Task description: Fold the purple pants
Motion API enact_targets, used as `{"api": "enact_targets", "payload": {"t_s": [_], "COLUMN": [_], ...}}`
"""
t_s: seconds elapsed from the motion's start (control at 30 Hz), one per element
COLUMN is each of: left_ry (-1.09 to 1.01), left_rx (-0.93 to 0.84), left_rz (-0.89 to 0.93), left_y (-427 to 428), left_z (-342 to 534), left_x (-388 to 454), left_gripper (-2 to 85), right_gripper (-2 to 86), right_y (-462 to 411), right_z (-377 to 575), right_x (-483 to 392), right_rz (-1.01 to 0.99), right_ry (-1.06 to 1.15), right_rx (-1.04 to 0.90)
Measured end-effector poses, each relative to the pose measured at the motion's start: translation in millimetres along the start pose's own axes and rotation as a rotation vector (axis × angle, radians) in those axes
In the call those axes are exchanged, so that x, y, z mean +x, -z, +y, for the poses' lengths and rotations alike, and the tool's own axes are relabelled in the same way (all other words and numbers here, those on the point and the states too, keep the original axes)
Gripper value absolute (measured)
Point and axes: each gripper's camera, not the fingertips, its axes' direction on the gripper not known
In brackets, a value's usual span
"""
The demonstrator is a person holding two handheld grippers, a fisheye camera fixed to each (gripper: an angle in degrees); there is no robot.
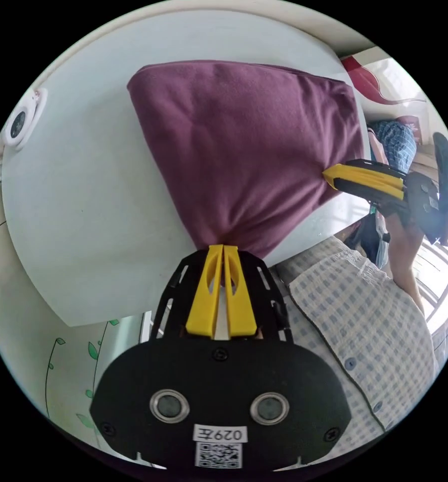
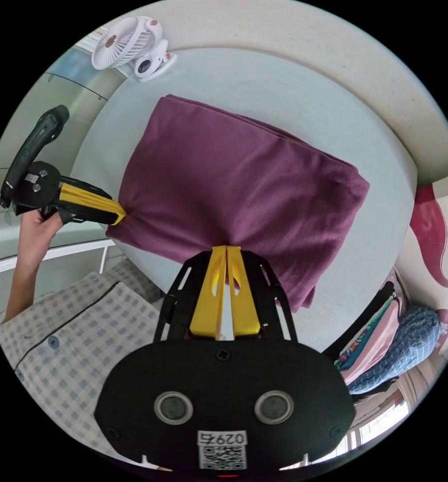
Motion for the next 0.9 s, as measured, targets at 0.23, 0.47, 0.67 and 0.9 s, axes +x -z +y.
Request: {"api": "enact_targets", "payload": {"t_s": [0.23, 0.47, 0.67, 0.9], "left_ry": [0.021, 0.026, 0.038, 0.037], "left_rx": [0.022, 0.034, 0.038, 0.049], "left_rz": [0.011, 0.017, 0.034, -0.006], "left_y": [-4.1, -8.7, -13.1, -18.3], "left_z": [2.4, 6.4, 11.7, 21.2], "left_x": [0.5, 3.2, 3.8, 14.0], "left_gripper": [-1.0, -1.0, -1.0, -1.0], "right_gripper": [-0.5, -0.6, -0.7, -0.7], "right_y": [-21.7, -37.6, -46.6, -49.5], "right_z": [-35.0, -59.8, -81.0, -97.5], "right_x": [-37.6, -62.5, -72.3, -77.8], "right_rz": [0.047, 0.069, 0.07, 0.082], "right_ry": [0.019, 0.049, 0.054, 0.034], "right_rx": [-0.032, -0.037, -0.071, -0.091]}}
